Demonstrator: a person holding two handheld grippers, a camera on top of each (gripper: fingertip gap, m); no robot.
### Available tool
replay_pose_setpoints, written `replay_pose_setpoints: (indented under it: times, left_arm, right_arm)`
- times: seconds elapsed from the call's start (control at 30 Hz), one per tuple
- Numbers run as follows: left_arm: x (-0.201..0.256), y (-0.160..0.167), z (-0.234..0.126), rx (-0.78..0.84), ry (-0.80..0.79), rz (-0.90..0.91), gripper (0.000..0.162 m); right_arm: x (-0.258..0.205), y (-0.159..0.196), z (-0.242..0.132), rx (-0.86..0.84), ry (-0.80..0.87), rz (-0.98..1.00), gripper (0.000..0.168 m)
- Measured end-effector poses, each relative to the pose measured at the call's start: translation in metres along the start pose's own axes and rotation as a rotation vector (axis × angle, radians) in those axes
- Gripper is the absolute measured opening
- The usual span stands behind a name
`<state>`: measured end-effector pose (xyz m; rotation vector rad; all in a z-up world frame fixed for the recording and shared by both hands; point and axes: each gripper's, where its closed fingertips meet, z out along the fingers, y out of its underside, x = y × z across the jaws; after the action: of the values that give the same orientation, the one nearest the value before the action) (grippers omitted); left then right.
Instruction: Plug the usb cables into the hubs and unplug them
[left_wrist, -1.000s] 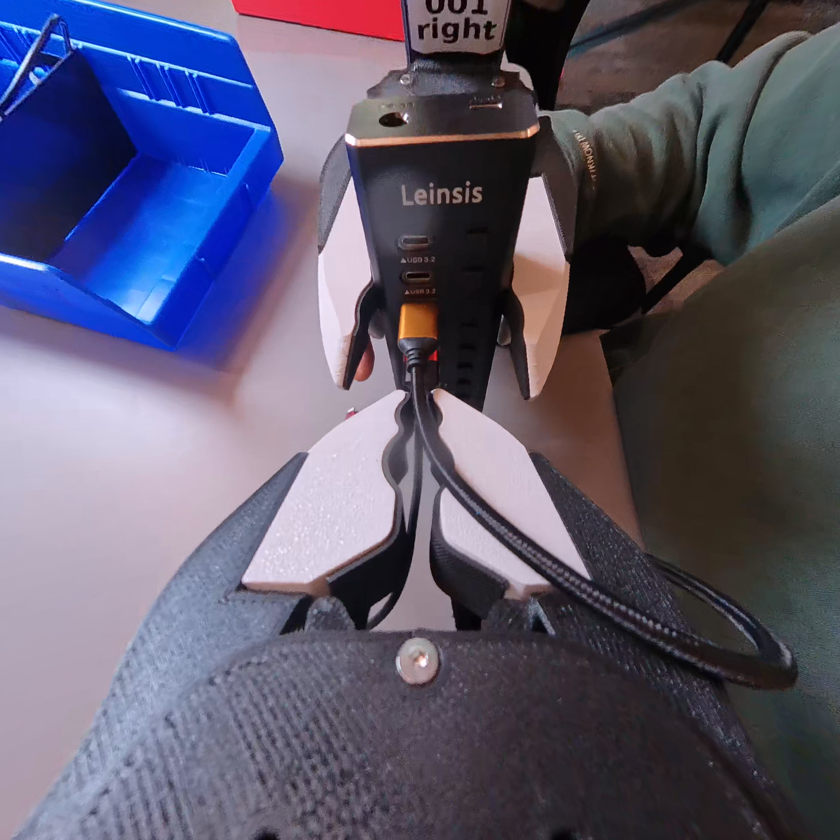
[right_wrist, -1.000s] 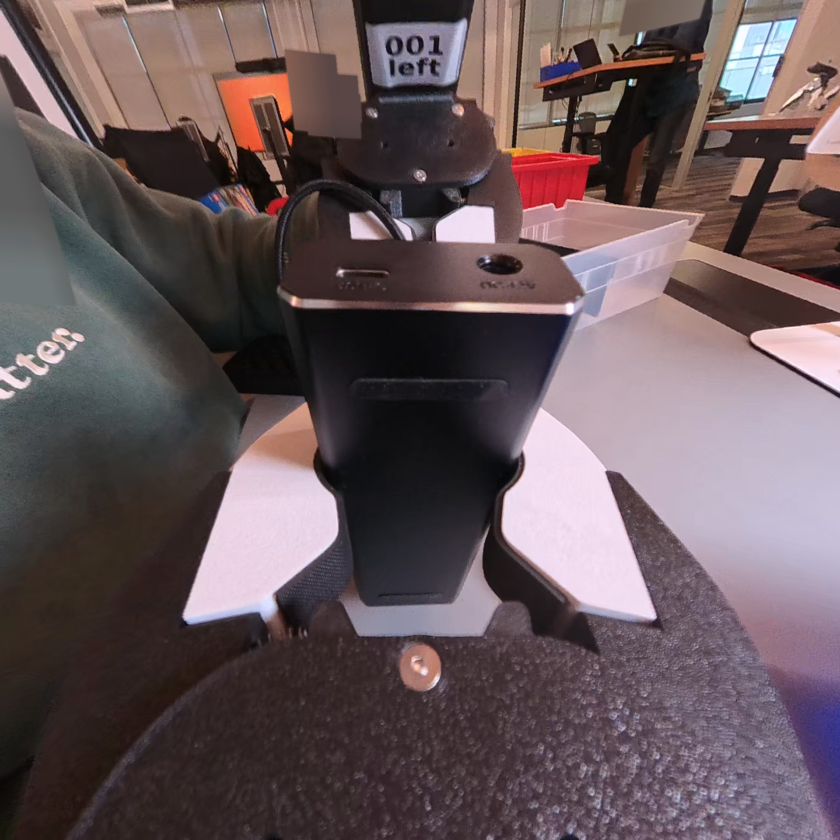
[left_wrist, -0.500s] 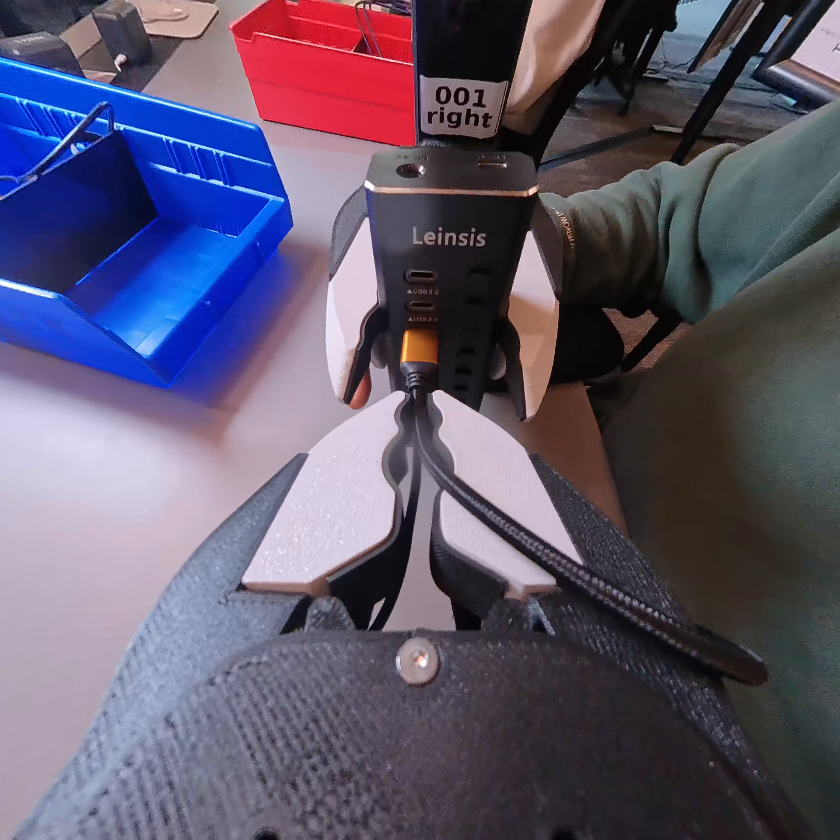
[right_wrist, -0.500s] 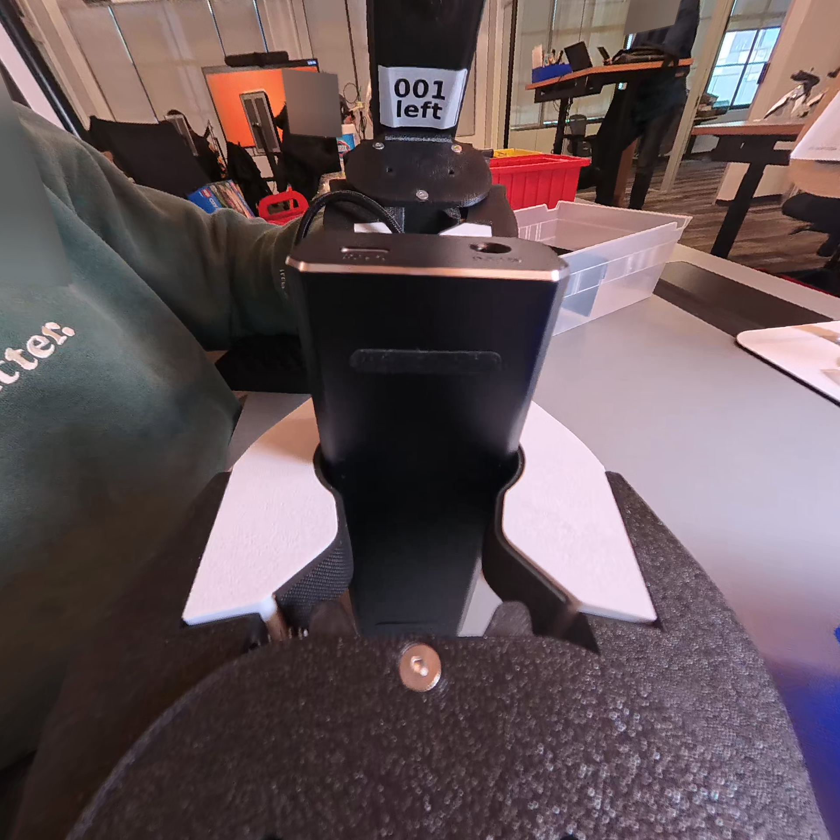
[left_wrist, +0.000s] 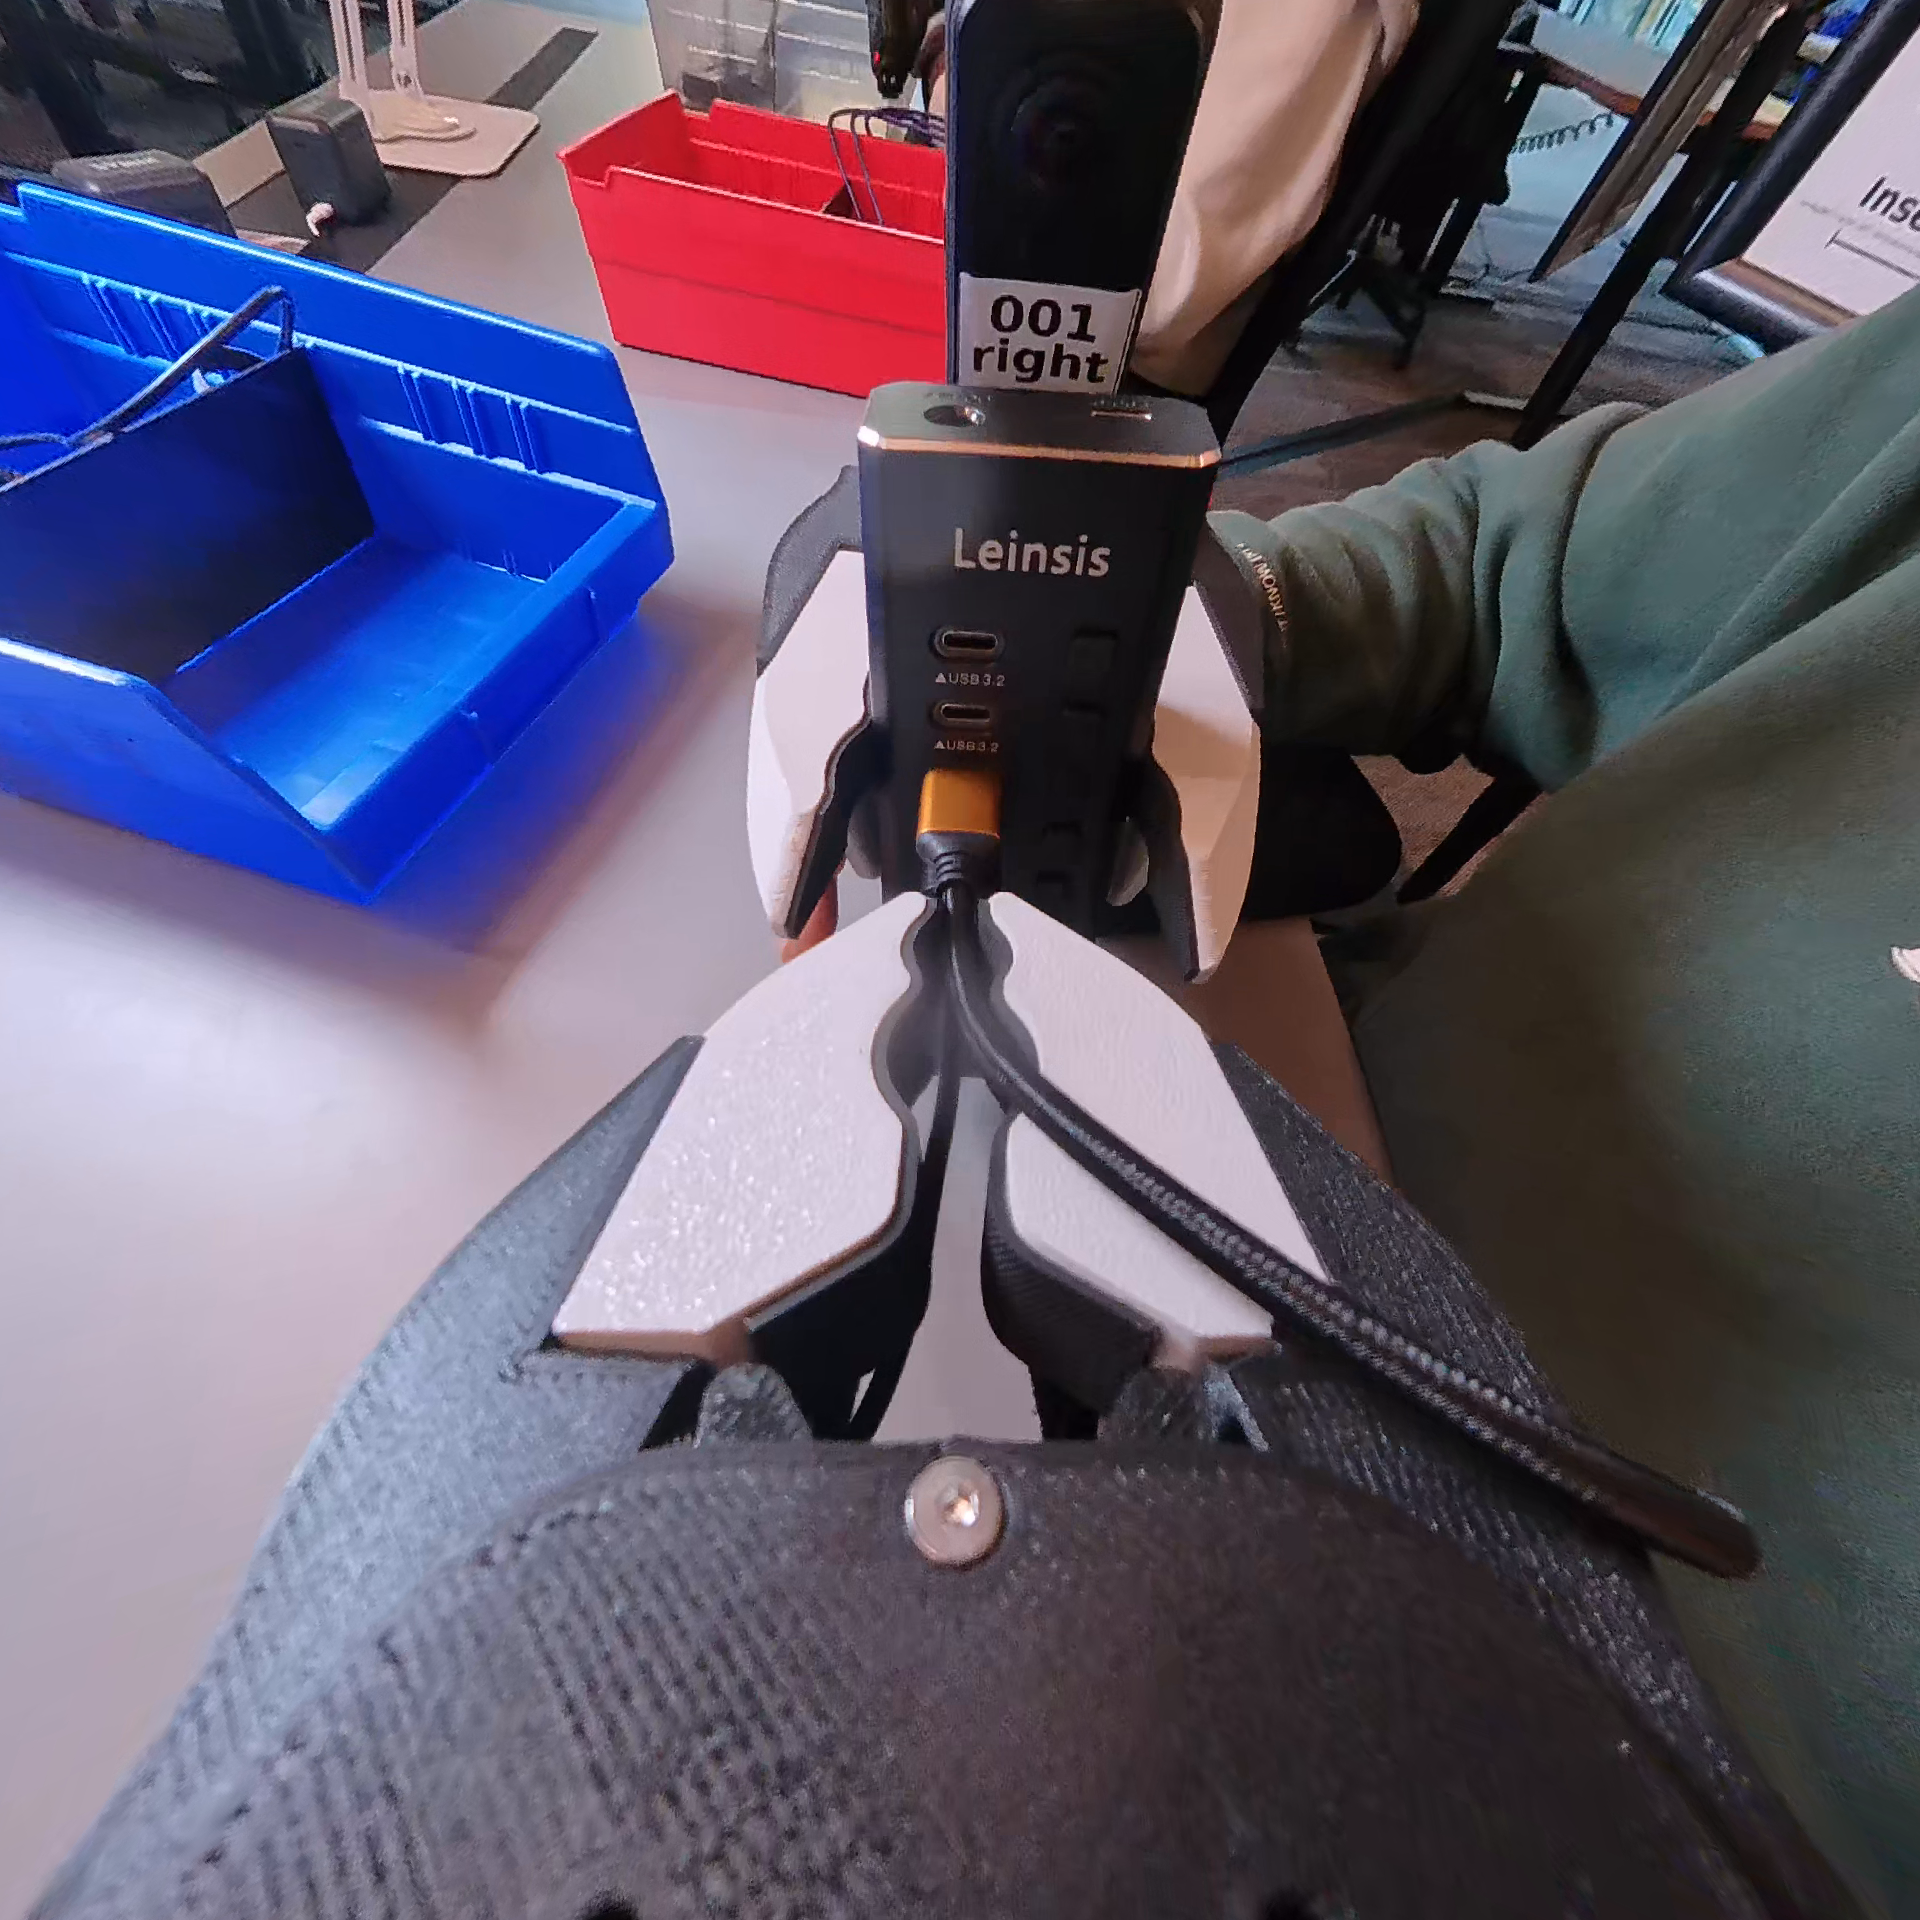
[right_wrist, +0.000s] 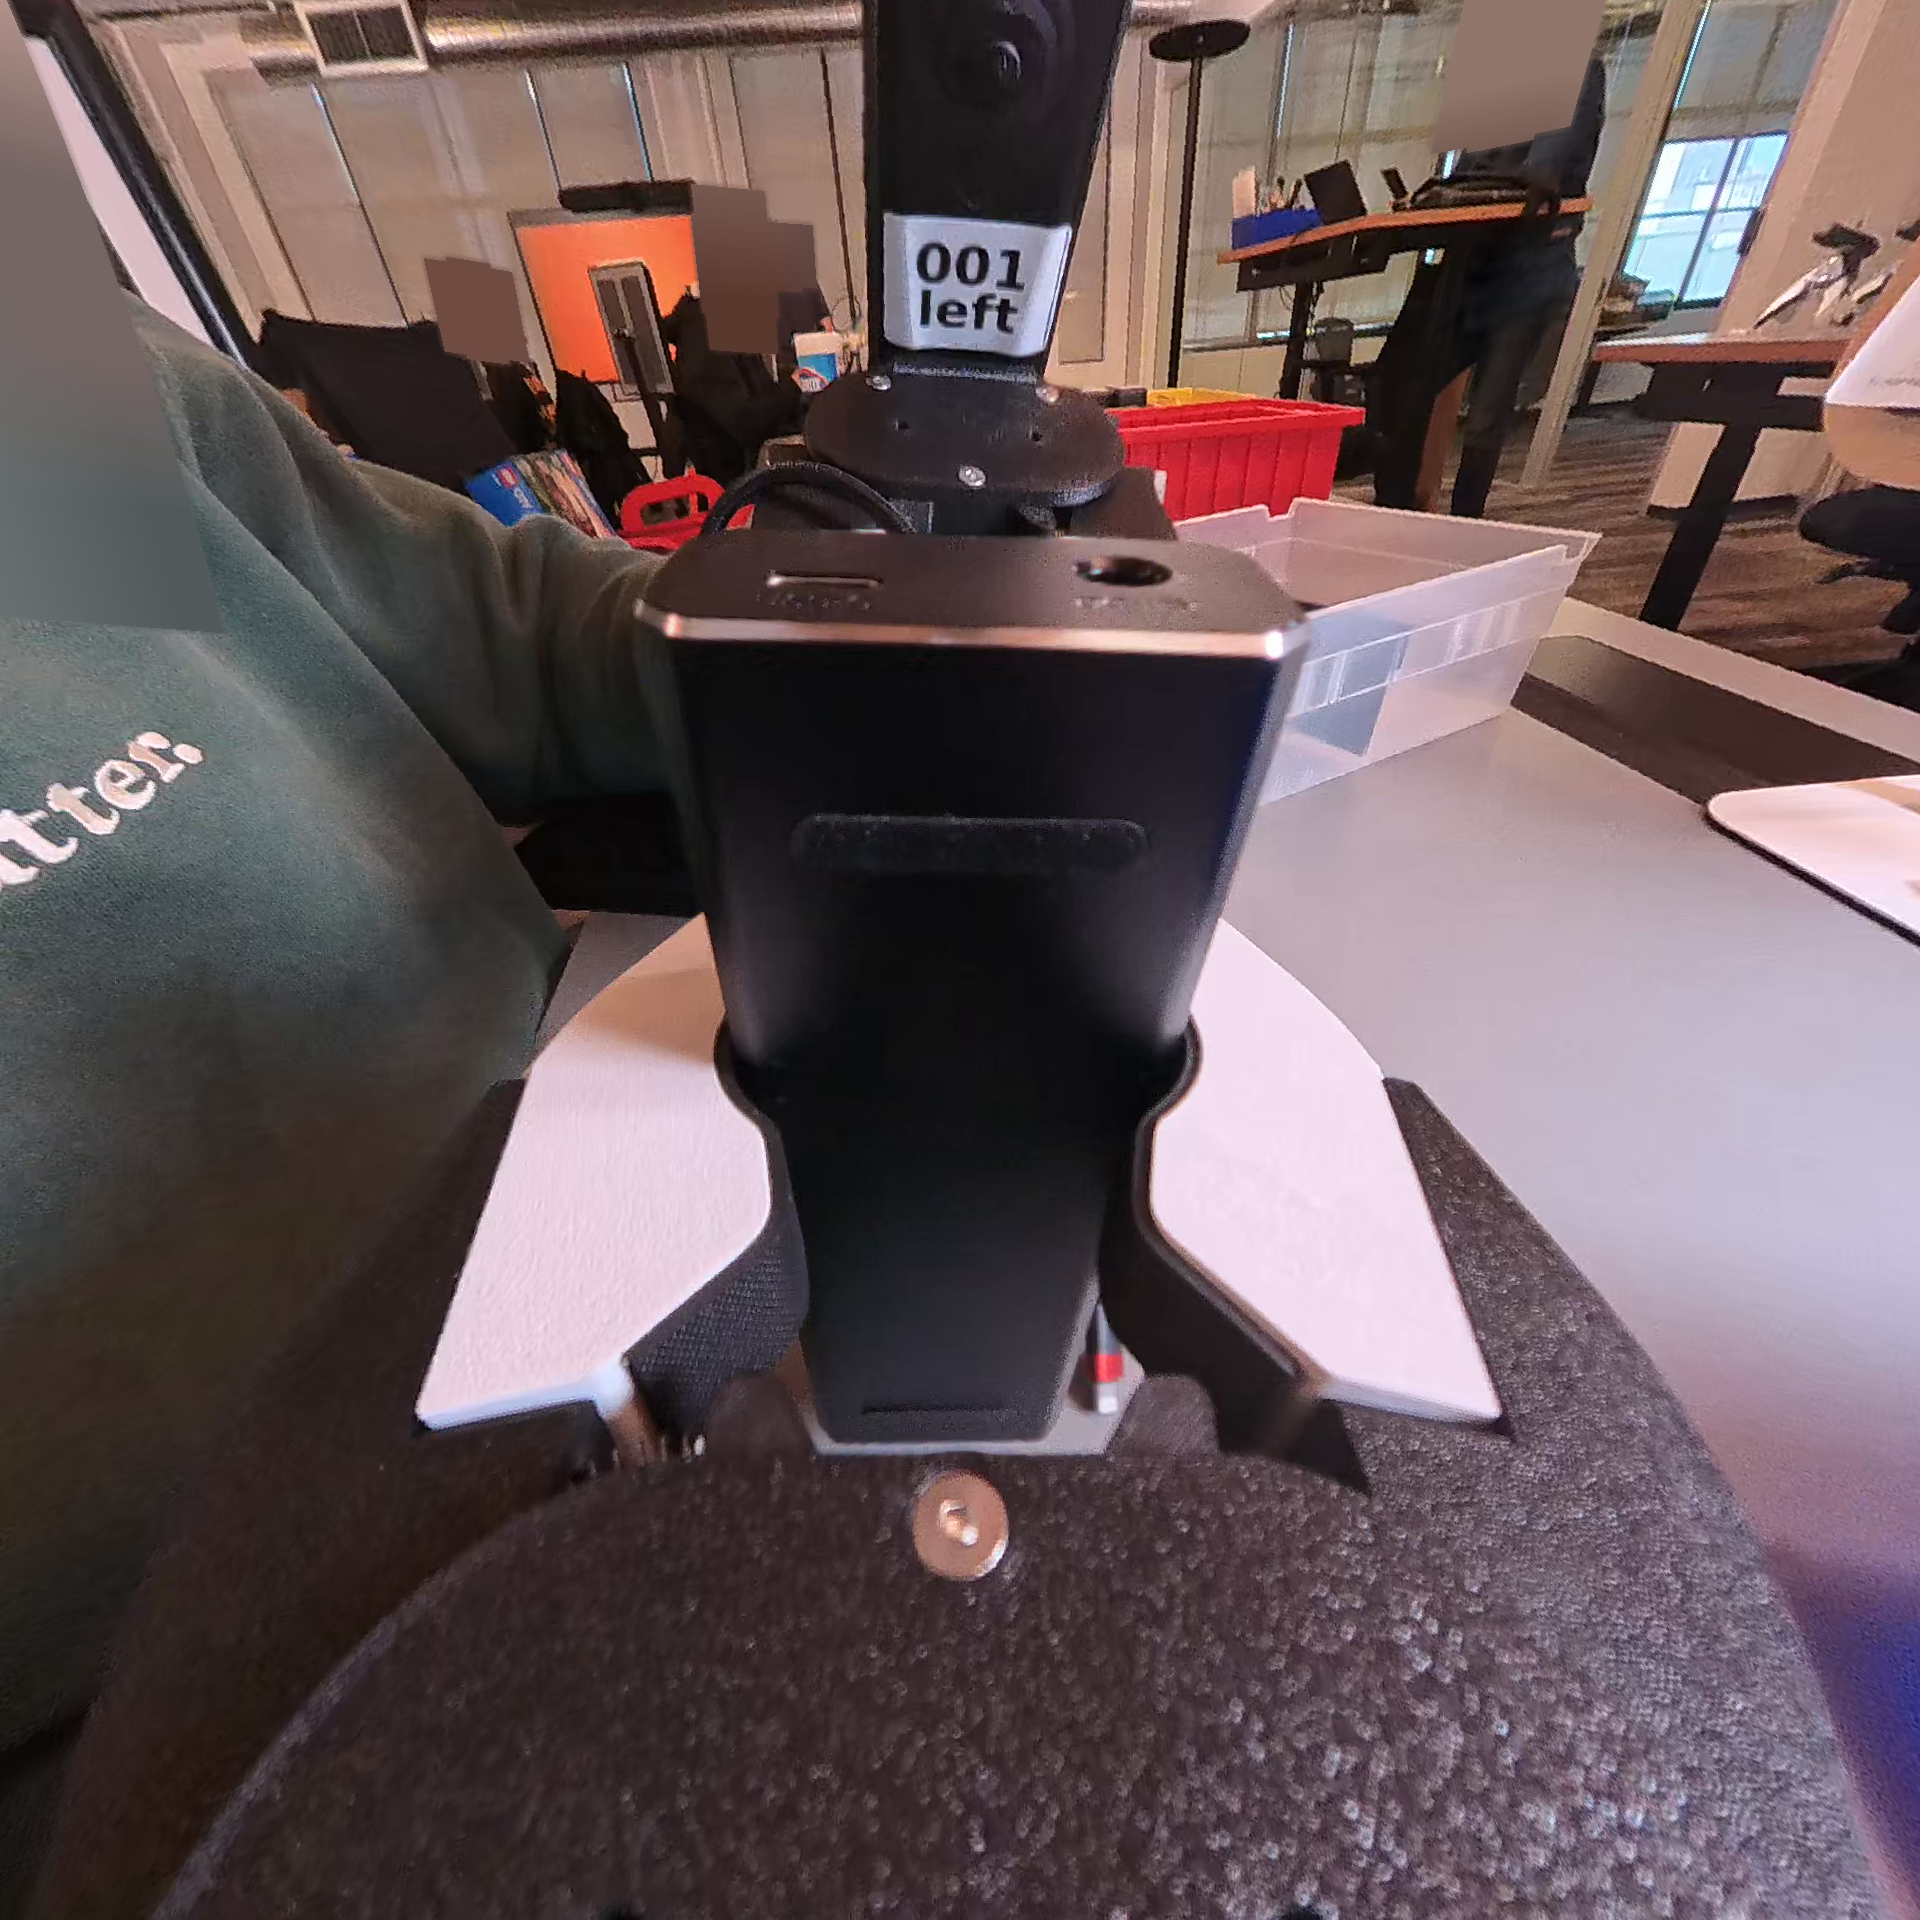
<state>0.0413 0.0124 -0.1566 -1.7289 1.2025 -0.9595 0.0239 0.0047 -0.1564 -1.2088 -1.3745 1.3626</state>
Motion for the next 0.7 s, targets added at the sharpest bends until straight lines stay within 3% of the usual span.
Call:
replay_pose_setpoints:
  times: [0.2,0.43,0.7]
  left_arm:
    - [-0.001,0.004,0.001,0.010,-0.018,-0.005,0.005]
    - [-0.003,-0.016,-0.010,0.101,-0.013,-0.018,0.005]
    - [-0.007,-0.015,-0.011,0.119,-0.002,-0.046,0.006]
  right_arm:
    - [0.002,0.001,0.001,-0.021,0.023,-0.030,0.072]
    - [0.009,-0.008,-0.002,-0.046,0.072,-0.082,0.072]
    - [0.013,0.012,-0.008,-0.138,0.064,-0.081,0.073]
